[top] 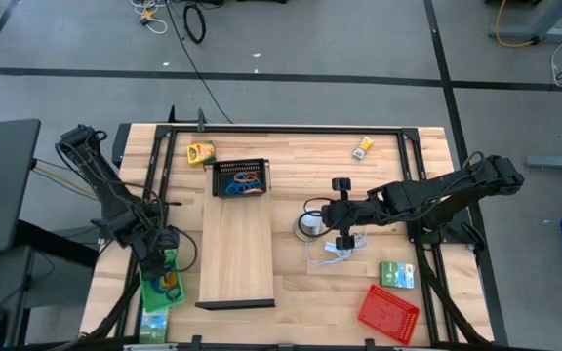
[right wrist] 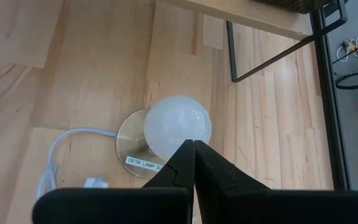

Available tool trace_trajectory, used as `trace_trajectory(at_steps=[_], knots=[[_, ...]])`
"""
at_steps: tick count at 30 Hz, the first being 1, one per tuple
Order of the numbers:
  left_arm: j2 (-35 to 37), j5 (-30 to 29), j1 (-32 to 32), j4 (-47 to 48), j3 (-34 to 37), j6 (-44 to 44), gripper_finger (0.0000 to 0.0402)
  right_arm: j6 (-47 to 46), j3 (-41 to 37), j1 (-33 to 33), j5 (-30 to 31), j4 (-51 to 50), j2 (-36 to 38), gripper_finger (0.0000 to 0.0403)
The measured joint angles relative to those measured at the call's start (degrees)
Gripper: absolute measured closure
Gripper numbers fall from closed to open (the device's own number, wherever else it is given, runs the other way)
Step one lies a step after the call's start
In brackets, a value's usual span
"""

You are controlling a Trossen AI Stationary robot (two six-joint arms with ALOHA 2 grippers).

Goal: Pick & Place Office Desk Supplies
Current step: Put the green bin on the shelf

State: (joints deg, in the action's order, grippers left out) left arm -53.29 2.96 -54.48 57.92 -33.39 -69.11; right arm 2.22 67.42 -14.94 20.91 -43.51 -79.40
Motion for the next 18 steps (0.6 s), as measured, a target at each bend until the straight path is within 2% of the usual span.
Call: trace_trajectory(at_steps=[18], knots=[[0.8, -5.1, 0.2, 12.4, -18.6, -0.4, 0.0395, -0.3, 0.0, 0.0, -0.3, 0.4, 0.0, 0.0396]])
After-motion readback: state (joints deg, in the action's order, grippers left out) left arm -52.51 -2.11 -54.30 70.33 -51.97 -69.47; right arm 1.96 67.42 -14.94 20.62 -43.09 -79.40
